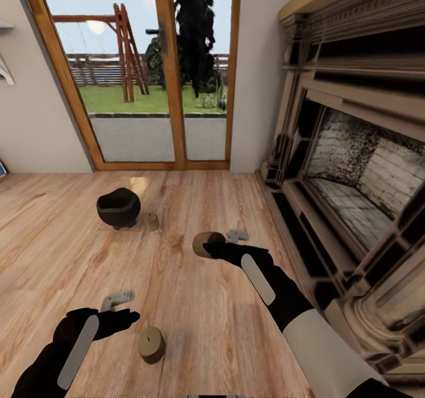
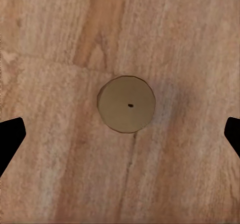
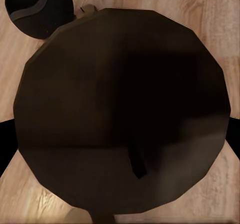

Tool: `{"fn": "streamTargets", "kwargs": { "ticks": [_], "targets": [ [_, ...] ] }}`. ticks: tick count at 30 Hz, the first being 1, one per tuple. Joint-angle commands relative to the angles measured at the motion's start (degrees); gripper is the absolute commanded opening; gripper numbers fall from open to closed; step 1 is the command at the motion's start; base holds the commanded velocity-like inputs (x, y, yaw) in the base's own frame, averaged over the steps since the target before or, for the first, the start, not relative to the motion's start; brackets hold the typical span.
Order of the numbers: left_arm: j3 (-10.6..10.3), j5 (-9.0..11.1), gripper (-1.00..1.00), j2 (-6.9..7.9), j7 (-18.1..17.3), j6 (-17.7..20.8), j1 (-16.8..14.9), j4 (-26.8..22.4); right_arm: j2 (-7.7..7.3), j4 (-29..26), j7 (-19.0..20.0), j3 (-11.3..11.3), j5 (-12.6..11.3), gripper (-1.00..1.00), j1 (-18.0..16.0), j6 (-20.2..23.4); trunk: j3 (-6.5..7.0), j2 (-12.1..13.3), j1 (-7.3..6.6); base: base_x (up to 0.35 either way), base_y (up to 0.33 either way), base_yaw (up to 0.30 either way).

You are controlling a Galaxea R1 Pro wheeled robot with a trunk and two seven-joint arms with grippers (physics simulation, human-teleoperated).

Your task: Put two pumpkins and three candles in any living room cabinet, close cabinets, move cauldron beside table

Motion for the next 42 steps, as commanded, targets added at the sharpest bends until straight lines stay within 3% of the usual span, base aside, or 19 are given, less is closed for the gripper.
{"fn": "streamTargets", "kwargs": {
  "ticks": [1,6,14,21,38,42],
  "targets": [
    [-0.01,0.57,1.0,0.0,0.51,-0.32,-0.06,0.68,-0.01,-0.09,-0.53,0.09,-0.65,-1.0,-0.04,0.12,-0.28,-0.04,0.01,0.0,0.0,0.0],
    [-0.02,0.53,1.0,-0.06,0.51,-2.83,-0.17,2.92,-0.01,-0.29,-0.33,0.12,-0.65,-1.0,0.0,0.13,-1.39,-0.11,0.14,0.0,0.0,0.0],
    [-0.31,0.55,1.0,-0.32,0.46,-3.37,-0.21,3.65,-0.06,-8.6,6.38,0.26,-0.56,-1.0,3.55,1.78,-3.16,-0.22,0.34,0.0,0.0,0.0],
    [-1.01,0.26,1.0,-1.59,0.46,-4.53,-0.19,3.69,-0.07,-9.55,6.94,0.27,-0.56,-1.0,3.9,1.85,-4.71,-0.31,0.52,0.0,0.0,0.0],
    [-2.13,0.06,1.0,-1.69,0.46,-6.26,-0.18,4.83,-0.05,-9.57,7.37,0.29,-0.58,-1.0,3.91,1.77,-8.47,-0.54,0.96,0.0,0.0,0.0],
    [-2.14,0.04,1.0,-1.69,0.46,-6.26,-0.2,4.83,-0.03,-10.72,13.38,2.35,-0.59,-1.0,3.98,1.99,-9.36,-0.59,1.07,0.0,0.0,0.0]
  ]
}}
